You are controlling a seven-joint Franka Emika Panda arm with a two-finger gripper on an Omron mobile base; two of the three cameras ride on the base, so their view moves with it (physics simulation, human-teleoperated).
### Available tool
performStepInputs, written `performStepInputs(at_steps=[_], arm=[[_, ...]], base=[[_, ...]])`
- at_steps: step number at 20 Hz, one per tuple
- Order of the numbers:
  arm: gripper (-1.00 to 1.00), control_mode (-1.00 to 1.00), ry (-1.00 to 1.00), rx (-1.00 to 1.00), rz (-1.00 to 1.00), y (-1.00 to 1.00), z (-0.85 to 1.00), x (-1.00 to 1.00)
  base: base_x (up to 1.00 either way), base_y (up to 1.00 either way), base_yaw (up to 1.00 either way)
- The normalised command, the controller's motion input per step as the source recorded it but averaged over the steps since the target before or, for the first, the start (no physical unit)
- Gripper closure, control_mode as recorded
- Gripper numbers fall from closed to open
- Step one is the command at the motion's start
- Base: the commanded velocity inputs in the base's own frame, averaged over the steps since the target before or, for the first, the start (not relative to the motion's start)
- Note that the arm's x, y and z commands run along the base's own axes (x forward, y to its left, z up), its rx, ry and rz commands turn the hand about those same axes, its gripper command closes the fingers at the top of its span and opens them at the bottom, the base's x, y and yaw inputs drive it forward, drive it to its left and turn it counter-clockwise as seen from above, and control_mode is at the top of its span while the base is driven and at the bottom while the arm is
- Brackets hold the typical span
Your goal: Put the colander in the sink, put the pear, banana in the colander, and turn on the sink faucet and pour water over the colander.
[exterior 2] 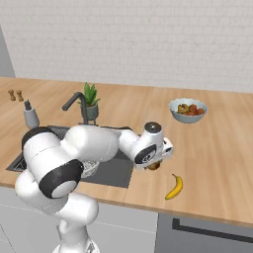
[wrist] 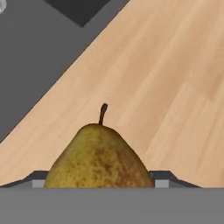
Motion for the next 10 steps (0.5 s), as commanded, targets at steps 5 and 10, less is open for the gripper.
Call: performStepInputs(at_steps=[5, 10], arm=[[1.00, -1.00, -0.25, -0.03, 0.41, 1.00, 0.62, -0.06], [1.00, -1.00, 0.01, -0.22, 0.52, 1.00, 0.57, -0.02]], base=[[0.00, 0.00, 0.00], [0.00, 0.00, 0.00]])
